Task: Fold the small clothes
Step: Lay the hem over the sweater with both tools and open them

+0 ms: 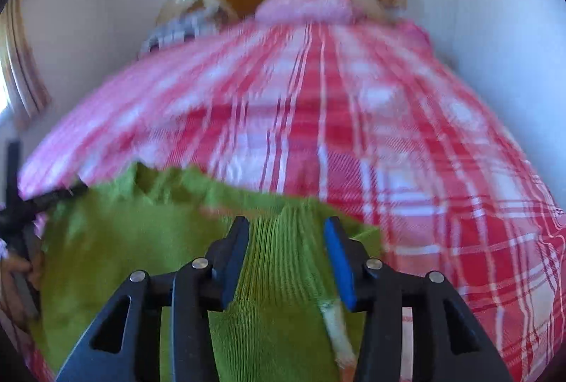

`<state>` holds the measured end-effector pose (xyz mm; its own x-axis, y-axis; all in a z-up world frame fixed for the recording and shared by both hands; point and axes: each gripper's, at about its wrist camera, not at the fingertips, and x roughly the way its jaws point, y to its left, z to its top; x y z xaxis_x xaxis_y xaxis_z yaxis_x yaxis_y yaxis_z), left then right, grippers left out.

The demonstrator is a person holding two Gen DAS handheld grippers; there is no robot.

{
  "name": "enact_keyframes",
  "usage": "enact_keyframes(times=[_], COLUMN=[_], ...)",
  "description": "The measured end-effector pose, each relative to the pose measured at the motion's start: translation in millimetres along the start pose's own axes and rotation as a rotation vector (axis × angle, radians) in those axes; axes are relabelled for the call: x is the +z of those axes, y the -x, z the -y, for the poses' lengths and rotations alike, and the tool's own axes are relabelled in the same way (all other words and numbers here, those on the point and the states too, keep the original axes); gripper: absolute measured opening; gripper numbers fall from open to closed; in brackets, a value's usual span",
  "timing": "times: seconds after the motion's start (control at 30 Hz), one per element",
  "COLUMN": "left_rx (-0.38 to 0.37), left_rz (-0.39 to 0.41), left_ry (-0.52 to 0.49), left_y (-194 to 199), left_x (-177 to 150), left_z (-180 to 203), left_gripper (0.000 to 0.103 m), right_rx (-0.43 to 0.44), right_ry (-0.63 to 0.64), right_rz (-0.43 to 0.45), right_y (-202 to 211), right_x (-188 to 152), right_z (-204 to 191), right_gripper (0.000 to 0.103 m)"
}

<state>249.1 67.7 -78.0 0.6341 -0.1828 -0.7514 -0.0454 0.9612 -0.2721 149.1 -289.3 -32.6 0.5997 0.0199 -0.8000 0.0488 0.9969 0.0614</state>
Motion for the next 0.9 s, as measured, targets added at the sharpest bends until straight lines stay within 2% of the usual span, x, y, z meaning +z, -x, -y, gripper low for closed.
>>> enact_keyframes(times=[0.03, 0.07, 0.1, 0.13, 0.3, 0.33, 0.47, 0.6, 0.7, 0.8, 0.9], left_rx=[-0.003, -0.004, -0.003, -0.003, -0.002, 0.001, 0.047, 0.096, 0.117, 0.139, 0.164], left_rz=[0.000, 0.000, -0.001, -0.001, 0.011, 0.012, -0.011, -0.018, -0.019, -0.028, -0.047], left_ry=[0.003, 0.005, 0.004, 0.001, 0.038, 0.055, 0.071, 0.035, 0.026, 0.007, -0.026], left_y=[-1, -1, -1, -2, -3, -4, -14, -20, -22, -25, -29], left_x=[0, 0, 0, 0, 3, 5, 14, 17, 17, 18, 19], left_z=[0, 0, 0, 1, -7, -10, -12, -4, -3, 0, 6], left_gripper=[0.048, 0.048, 0.048, 0.049, 0.049, 0.049, 0.049, 0.049, 0.051, 0.051, 0.056], right_rx=[-0.015, -0.063, -0.080, -0.082, -0.120, -0.128, -0.165, -0.165, -0.180, -0.223, -0.300], right_ry=[0.010, 0.041, 0.063, 0.060, -0.049, -0.063, -0.078, -0.090, -0.095, -0.064, -0.016], right_rz=[-0.033, -0.007, 0.003, 0.013, 0.211, 0.217, 0.184, 0.176, 0.095, 0.077, 0.063], right_y=[-9, -10, -8, -5, 30, 28, 2, -14, -32, -36, -39], right_x=[-2, -3, -3, -3, 4, 7, 15, 22, 23, 24, 27], right_z=[-3, -8, -11, -11, 6, 8, 13, 18, 20, 15, 5], right_gripper=[0.039, 0.032, 0.008, 0.008, 0.007, 0.007, 0.006, 0.006, 0.006, 0.007, 0.010])
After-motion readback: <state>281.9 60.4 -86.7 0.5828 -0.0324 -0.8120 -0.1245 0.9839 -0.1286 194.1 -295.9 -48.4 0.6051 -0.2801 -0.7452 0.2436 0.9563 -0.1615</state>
